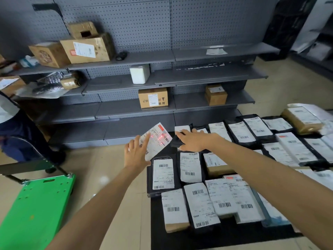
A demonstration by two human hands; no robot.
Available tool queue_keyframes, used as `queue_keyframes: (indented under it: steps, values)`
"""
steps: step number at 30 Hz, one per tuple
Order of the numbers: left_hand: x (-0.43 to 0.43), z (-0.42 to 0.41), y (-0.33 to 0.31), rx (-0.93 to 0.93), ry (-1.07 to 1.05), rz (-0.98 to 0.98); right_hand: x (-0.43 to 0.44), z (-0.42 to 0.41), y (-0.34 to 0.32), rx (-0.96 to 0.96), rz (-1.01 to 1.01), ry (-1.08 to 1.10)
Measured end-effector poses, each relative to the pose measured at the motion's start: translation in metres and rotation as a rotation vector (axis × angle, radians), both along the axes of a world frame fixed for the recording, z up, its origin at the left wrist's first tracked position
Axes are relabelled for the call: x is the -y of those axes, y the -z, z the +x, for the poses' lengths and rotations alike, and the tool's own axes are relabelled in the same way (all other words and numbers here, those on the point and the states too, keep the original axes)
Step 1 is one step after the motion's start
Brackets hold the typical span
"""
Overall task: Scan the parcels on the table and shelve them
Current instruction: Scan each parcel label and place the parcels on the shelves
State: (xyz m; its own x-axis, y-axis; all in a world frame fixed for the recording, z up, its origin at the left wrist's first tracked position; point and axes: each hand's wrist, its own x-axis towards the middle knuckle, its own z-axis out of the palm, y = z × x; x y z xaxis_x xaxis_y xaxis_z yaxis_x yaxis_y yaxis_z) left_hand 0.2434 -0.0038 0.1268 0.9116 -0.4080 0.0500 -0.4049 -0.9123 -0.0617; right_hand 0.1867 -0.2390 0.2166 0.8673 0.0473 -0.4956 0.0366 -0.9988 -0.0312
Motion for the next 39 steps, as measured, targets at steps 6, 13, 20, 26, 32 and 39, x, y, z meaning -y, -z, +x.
queue_keyframes:
  steps: [6,13,20,26,32,39]
  values:
    - [0.013,-0.001,0.001,-0.008,0.036,0.003,0.016,-0.016,-0.005,-0.018,-0.051,0.018]
    - [0.044,-0.001,-0.002,-0.009,0.085,-0.014,0.046,-0.03,-0.002,-0.019,-0.063,0.073]
    - [0.088,-0.013,-0.007,-0.026,0.162,-0.025,0.079,-0.053,-0.007,0.072,0.024,0.14]
    - [0.165,-0.043,-0.017,-0.061,0.317,-0.058,0.122,-0.114,-0.006,0.198,-0.015,0.316]
    - [0.267,-0.106,-0.035,-0.055,0.569,-0.012,0.194,-0.22,-0.016,0.287,-0.04,0.581]
    - [0.414,-0.261,-0.052,-0.043,0.865,-0.016,0.292,-0.413,-0.024,0.307,-0.096,0.858]
